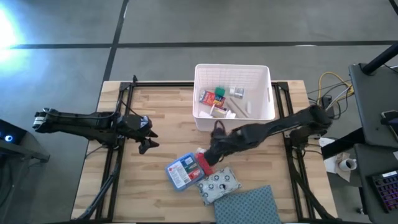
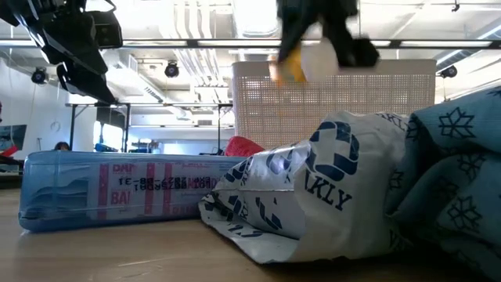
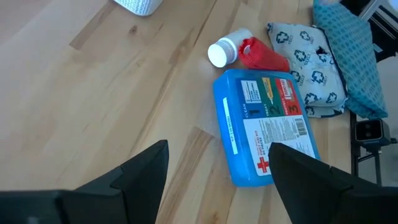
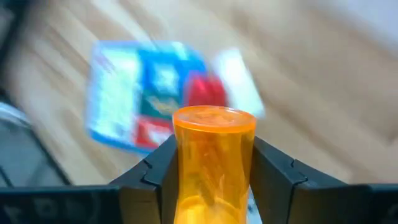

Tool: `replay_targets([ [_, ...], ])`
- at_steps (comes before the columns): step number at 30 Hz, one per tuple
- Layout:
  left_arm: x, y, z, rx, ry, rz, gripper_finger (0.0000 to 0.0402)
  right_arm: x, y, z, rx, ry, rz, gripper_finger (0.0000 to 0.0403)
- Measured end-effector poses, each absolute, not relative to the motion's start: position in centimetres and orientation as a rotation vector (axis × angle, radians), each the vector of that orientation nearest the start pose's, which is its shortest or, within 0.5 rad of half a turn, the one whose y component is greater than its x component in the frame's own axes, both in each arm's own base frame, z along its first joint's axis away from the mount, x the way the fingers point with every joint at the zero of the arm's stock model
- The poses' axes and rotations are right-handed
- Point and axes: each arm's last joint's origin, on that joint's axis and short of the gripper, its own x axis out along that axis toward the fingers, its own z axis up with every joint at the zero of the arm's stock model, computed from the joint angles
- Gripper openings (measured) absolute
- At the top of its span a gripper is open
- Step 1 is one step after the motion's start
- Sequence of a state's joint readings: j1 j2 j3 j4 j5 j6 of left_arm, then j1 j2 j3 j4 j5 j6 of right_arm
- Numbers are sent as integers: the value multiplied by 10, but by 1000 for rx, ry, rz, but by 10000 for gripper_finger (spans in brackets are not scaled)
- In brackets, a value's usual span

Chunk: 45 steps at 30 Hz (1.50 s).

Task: Pick & place medical supplies in basket/bin
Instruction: Put the orange pill bottle into the white bin, then put the white pill bottle into the white bin

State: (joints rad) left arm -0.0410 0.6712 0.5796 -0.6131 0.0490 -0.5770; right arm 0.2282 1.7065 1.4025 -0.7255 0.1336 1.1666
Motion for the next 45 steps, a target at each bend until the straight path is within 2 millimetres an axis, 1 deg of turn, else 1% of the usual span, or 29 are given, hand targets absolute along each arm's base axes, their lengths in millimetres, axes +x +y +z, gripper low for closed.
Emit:
replay_targets([
  [2,136,-7,241,-555,715,121,256,338,68,294,874,773,-528,144],
  [5,136,-7,240,-554,716,125,256,320,50,332,850,512,-617,144],
  [7,137,-7,240,-549,713,137,256,309,36,351,807,361,-696,144],
  [9,137,-6,240,-543,708,153,256,301,21,363,773,262,-777,145],
  [12,137,-5,241,-539,699,169,256,295,-5,370,734,230,-846,150],
  [14,137,-5,241,-556,696,177,256,295,-20,368,730,262,-856,162],
  [17,137,-5,241,-604,691,195,256,295,-42,364,735,332,-845,191],
  [21,137,-5,241,-683,684,223,256,293,-63,359,705,367,-890,231],
  [24,137,-5,241,-739,680,243,256,290,-72,359,660,381,-911,254],
  [30,137,-6,241,-806,675,267,256,289,-76,359,554,435,-891,284],
  [33,138,-6,241,-807,678,268,256,290,-70,359,481,497,-793,294],
  [36,139,-6,239,-806,687,271,256,291,-53,361,421,542,-662,299],
  [40,147,-6,237,-804,691,266,256,290,-24,366,371,563,-536,296],
  [43,156,-7,237,-810,680,234,256,284,-5,371,352,551,-510,291],
  [45,164,-8,235,-822,680,195,256,278,4,375,342,542,-520,288],
])
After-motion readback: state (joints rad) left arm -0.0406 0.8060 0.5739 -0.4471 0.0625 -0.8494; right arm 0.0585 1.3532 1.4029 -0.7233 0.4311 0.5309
